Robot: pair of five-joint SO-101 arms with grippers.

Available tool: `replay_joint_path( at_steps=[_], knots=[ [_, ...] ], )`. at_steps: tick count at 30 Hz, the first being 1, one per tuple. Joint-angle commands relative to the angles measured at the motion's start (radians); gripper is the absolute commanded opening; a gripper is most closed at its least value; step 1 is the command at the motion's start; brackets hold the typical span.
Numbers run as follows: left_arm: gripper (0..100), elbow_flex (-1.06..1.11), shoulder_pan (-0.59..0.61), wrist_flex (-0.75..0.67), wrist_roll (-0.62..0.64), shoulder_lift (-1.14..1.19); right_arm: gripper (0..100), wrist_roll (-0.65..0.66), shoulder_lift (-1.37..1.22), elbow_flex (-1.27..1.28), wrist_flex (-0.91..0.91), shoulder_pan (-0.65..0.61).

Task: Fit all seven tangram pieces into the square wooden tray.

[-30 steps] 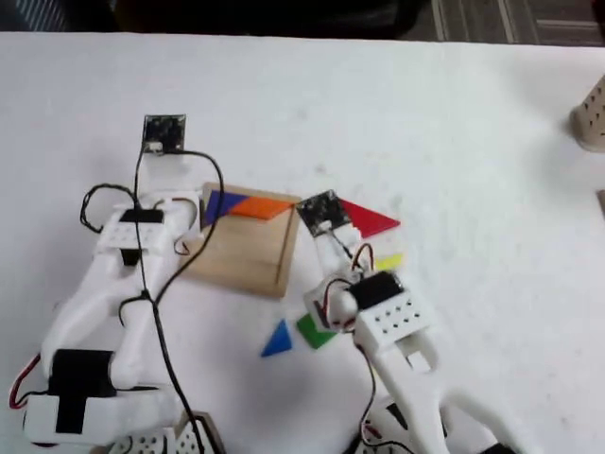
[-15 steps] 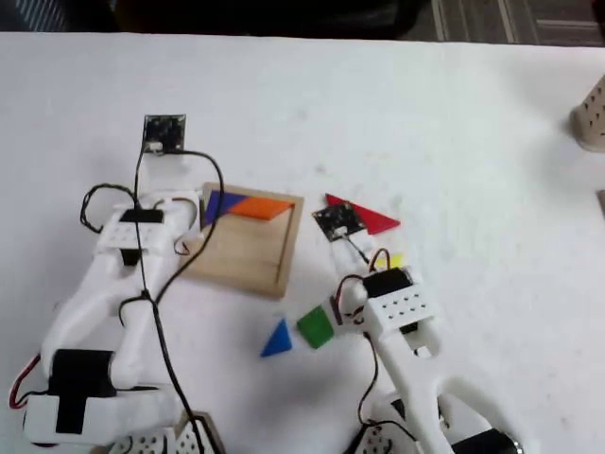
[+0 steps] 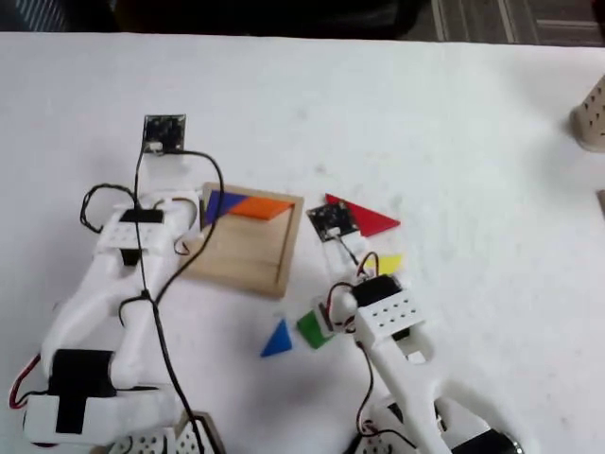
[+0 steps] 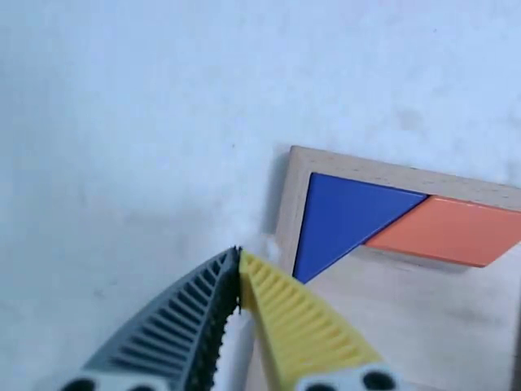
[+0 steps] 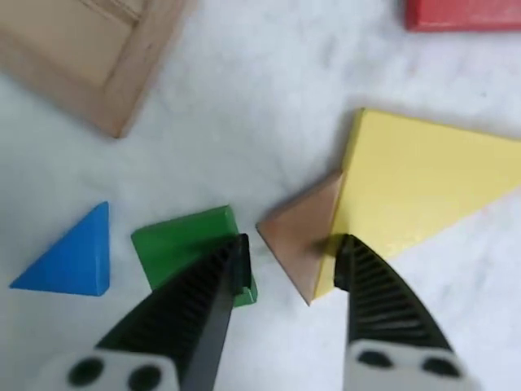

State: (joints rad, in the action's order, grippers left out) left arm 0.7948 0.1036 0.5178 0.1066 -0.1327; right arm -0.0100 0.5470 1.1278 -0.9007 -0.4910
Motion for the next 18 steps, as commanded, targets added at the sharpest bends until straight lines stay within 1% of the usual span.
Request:
replay_joint_path(
  at_steps=[1, 4, 9, 13, 18],
  knots=[
    [2, -0.054, -0.008, 0.003, 0.005, -0.044, 15.9, -0.035, 0.007, 0.002, 0.016, -0.018],
    [2, -0.054, -0.008, 0.003, 0.005, -0.044, 15.9, -0.035, 0.008, -0.003, 0.015, -0.005],
    [2, -0.054, -0.008, 0.002, 0.005, -0.044, 15.9, -0.037, 0.001, -0.005, 0.016, -0.03],
    [2, -0.054, -0.008, 0.0, 0.005, -0.044, 15.9, -0.106, -0.002, -0.005, 0.022, -0.073],
    [2, -0.054, -0.008, 0.0, 0.005, -0.044, 15.9, -0.12, -0.004, 0.017, 0.07, -0.091]
  ],
)
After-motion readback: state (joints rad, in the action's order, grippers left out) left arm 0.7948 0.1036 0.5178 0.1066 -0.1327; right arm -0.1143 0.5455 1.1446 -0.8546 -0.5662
